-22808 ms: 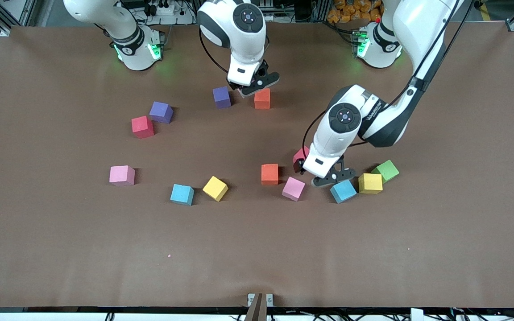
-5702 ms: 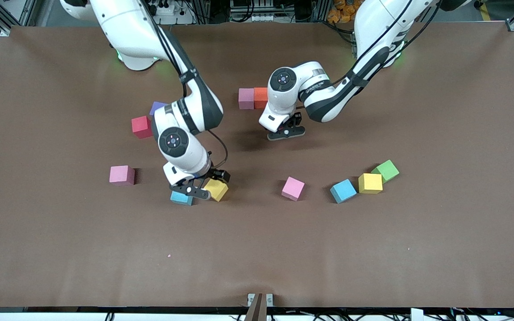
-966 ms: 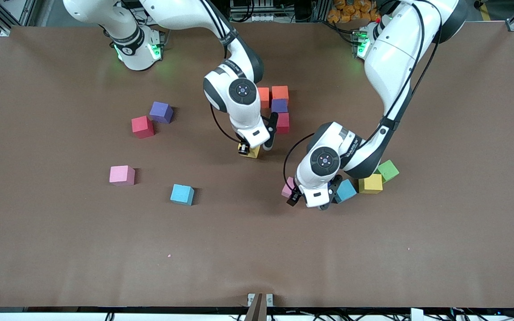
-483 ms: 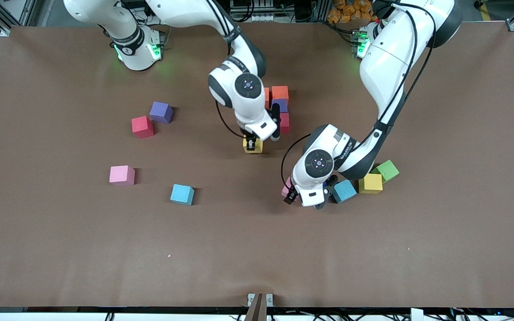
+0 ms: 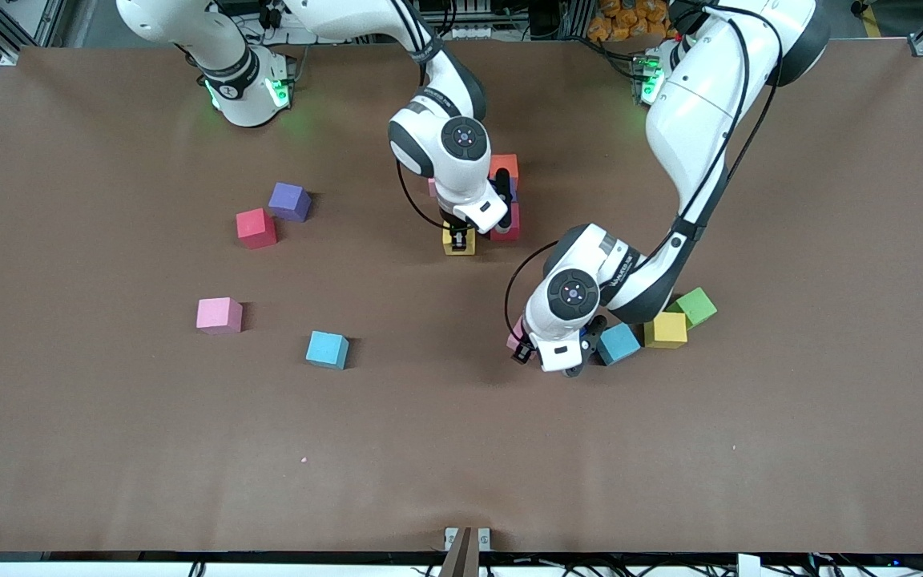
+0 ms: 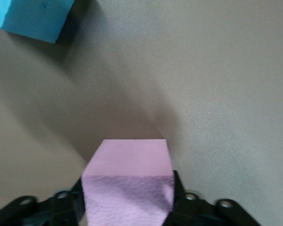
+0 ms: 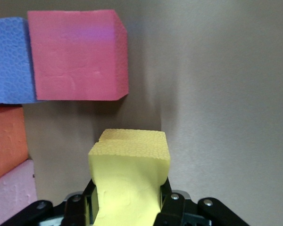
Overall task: Form number 2 with 11 blocks
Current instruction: 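Lower the yellow cube with the right gripper while the left gripper lifts pink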
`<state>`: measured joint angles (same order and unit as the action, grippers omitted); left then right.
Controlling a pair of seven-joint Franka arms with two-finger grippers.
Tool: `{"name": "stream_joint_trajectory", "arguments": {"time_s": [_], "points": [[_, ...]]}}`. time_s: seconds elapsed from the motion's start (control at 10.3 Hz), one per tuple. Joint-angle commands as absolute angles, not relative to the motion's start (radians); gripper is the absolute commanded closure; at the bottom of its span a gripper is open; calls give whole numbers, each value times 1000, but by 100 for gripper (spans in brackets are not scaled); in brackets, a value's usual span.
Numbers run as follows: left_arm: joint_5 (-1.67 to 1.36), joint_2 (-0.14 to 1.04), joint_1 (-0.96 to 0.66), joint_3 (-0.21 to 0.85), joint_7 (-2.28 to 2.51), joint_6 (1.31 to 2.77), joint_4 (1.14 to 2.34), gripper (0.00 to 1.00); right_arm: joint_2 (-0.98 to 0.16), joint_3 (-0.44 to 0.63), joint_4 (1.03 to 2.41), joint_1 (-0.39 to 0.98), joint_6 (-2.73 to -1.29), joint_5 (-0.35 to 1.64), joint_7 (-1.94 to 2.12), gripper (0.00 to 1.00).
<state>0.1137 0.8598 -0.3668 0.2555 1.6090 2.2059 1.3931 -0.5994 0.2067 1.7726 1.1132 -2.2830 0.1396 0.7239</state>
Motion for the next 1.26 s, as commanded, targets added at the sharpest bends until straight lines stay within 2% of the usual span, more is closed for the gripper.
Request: {"name": "stream_joint_trajectory", "arguments": {"time_s": [0.0, 1.16], "points": [[110, 851, -377, 242, 1588, 2197, 1376, 43, -578, 212, 1799, 1152, -2281, 133, 631, 100], [106, 675, -351, 250, 1588, 1953, 1391, 45, -626, 212, 1750, 1184, -2293, 141, 591, 100]]}}
